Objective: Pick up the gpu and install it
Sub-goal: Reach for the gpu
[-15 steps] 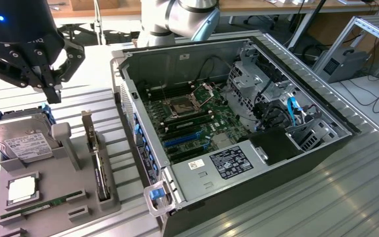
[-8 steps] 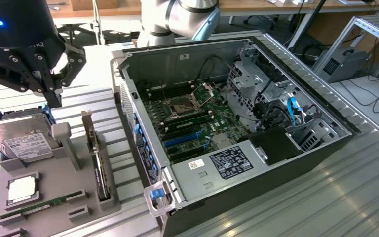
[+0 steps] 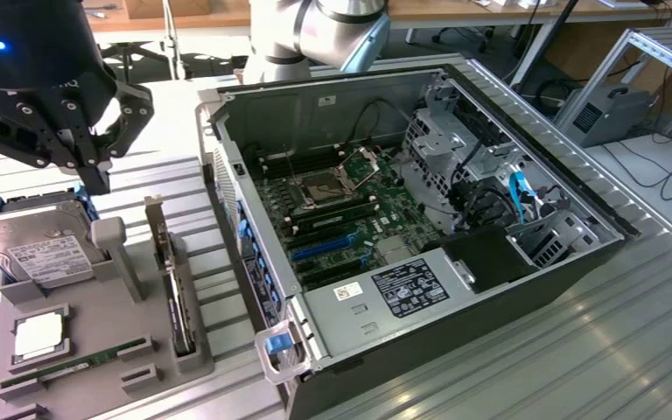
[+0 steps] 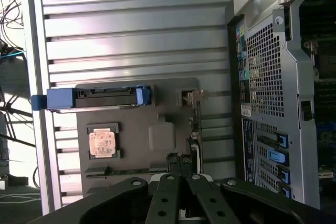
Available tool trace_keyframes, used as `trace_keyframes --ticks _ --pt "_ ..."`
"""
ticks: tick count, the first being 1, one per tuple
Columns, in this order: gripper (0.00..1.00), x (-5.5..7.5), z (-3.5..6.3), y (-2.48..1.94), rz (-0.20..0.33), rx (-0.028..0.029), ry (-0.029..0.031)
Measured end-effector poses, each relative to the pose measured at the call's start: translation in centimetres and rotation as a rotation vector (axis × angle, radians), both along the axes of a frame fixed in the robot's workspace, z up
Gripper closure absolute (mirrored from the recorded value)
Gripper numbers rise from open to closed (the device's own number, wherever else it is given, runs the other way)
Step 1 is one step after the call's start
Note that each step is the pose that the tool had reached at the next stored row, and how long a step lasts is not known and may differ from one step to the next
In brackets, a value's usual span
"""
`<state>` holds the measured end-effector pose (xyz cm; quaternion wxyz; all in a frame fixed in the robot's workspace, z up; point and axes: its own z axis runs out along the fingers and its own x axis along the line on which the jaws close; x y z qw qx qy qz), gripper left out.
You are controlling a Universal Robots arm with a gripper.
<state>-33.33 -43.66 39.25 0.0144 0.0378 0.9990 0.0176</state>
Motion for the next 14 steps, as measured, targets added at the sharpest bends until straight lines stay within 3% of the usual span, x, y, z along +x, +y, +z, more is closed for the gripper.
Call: trace_keyframes --ticks 14 --pt "0.89 0.0 0.00 -1.11 0.000 -0.0005 0.0000"
